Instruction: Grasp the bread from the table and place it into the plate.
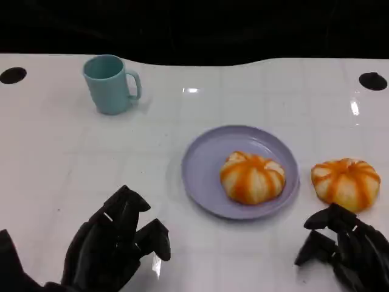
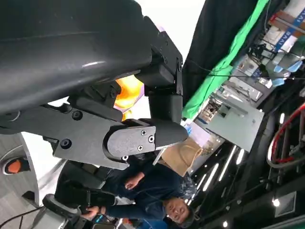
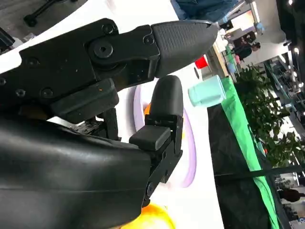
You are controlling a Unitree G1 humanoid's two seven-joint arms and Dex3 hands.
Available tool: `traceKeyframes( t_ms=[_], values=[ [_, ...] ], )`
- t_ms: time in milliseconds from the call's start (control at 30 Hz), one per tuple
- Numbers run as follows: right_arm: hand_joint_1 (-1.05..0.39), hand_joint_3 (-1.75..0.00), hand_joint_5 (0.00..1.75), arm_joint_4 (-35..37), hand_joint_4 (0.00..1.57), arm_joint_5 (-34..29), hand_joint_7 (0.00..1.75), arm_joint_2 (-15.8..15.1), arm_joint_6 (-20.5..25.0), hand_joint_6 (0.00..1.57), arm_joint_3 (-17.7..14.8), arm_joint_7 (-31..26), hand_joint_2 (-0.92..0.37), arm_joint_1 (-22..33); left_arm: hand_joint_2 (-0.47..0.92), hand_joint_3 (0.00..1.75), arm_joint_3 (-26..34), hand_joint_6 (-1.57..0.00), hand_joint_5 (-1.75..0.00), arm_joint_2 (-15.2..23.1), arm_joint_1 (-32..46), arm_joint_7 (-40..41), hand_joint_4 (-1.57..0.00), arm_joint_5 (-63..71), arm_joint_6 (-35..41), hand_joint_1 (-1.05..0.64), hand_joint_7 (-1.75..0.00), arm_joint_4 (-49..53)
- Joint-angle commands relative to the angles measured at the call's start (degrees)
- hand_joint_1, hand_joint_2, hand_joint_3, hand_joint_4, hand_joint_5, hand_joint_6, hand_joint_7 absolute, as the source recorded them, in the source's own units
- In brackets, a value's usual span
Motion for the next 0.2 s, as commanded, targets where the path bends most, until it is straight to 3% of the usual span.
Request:
traceKeyframes(
  t_ms=[33, 200],
  values=[
    [-0.54, -0.24, 1.53, -0.6, 0.65, 0.4, 1.23, -0.9, 0.2, 0.59, -0.4, -0.3, -0.92, 0.3, 0.92, 0.33, -0.2, -0.57, -1.75, 0.7, -0.3, -1.0, -0.84, 0.6, -1.1, -0.55, -1.75, 1.0],
    [-0.54, -0.25, 1.53, -0.6, 0.64, 0.2, 1.22, -1.2, 0.1, 0.58, -0.4, -0.2, -0.92, 0.4, 0.92, 0.32, -0.3, -0.55, -1.75, 0.5, -0.2, -1.5, -0.82, 0.3, -1.4, -0.55, -1.75, 1.7]
  ],
)
